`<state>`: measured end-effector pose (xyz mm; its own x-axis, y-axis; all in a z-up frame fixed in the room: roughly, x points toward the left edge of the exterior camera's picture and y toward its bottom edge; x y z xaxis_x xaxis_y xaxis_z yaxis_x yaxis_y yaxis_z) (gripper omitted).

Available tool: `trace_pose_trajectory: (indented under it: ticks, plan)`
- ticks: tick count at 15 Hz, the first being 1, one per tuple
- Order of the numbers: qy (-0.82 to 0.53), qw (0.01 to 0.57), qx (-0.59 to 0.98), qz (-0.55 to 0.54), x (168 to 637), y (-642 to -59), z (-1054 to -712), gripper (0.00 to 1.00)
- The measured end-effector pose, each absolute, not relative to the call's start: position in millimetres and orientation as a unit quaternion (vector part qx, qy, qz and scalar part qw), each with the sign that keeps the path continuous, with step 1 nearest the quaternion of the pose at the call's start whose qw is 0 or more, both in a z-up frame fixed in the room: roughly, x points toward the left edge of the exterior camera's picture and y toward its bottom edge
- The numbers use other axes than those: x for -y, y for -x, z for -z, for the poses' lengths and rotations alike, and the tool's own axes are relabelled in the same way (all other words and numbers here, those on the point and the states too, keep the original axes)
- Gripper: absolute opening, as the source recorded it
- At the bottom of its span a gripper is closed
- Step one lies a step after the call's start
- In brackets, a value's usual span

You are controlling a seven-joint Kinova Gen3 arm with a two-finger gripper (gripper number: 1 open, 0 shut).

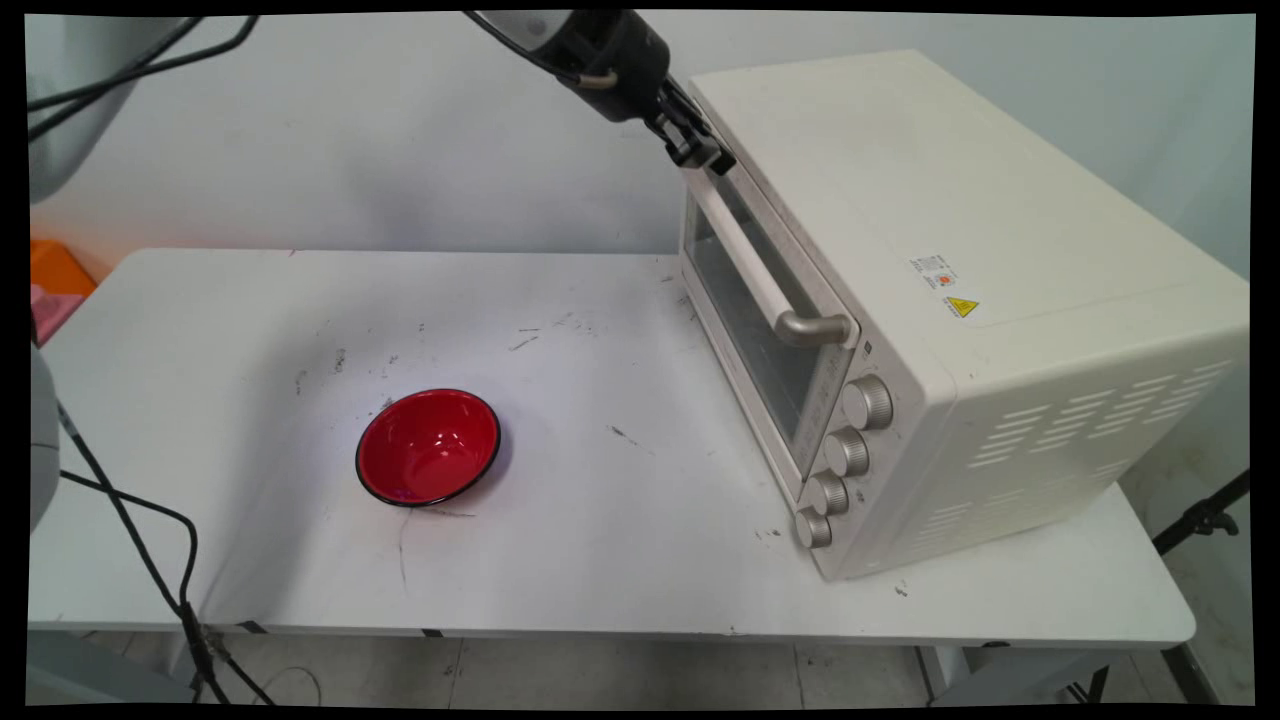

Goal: Open the oven

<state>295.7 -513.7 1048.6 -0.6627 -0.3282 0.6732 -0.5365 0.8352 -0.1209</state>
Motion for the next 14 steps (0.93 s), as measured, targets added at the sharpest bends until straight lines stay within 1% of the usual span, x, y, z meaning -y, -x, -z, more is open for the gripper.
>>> trace_pose_trajectory:
  ticks: [7, 14]
  plan:
    - [-0.243, 0.315, 0.904, -0.154, 518.1, -281.8, -1032.5, 0.0]
    - [-0.248, 0.309, 0.906, -0.15, 511.1, -284.6, -1027.2, 0.0]
